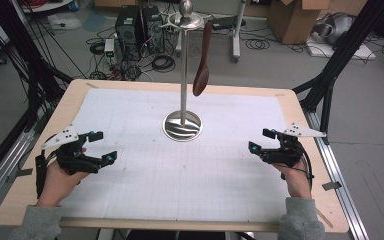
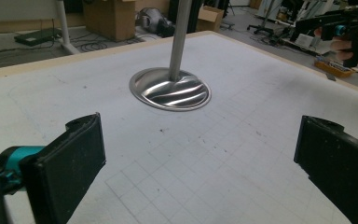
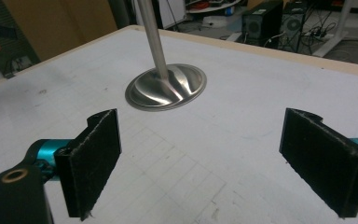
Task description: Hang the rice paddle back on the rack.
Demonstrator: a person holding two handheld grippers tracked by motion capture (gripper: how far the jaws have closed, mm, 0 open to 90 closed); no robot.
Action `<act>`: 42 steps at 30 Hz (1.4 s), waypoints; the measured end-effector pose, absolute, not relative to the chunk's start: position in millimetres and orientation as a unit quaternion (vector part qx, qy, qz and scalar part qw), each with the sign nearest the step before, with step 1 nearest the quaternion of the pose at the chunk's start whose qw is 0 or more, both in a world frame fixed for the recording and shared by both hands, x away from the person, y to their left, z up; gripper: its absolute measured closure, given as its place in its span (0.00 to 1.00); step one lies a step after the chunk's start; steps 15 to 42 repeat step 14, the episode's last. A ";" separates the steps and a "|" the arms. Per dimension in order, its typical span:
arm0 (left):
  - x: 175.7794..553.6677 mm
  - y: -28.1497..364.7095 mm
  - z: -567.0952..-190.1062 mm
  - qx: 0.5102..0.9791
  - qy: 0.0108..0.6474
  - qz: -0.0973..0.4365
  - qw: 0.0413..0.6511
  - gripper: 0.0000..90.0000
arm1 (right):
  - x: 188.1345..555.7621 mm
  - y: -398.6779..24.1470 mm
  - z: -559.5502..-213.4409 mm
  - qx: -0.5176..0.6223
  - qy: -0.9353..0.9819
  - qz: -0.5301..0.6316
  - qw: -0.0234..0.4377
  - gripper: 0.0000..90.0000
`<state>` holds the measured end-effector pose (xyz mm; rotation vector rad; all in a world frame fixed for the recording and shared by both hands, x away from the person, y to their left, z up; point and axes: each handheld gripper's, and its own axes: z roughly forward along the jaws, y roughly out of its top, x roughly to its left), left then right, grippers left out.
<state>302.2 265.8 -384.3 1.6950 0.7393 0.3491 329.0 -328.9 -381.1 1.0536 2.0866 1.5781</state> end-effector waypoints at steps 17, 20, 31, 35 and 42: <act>301.5 270.5 -383.7 0.724 0.324 0.160 0.587 0.03 | 320.3 -342.0 -382.0 0.381 0.721 0.553 0.169 0.13; 301.5 270.5 -383.7 0.724 0.324 0.160 0.587 0.03 | 320.3 -342.0 -382.0 0.381 0.721 0.553 0.169 0.13; 301.5 270.5 -383.7 0.724 0.324 0.160 0.587 0.03 | 320.3 -342.0 -382.0 0.381 0.721 0.553 0.169 0.13; 301.5 270.5 -383.7 0.724 0.324 0.160 0.587 0.03 | 320.3 -342.0 -382.0 0.381 0.721 0.553 0.169 0.13; 301.5 270.5 -383.7 0.724 0.324 0.160 0.587 0.03 | 320.3 -342.0 -382.0 0.381 0.721 0.553 0.169 0.13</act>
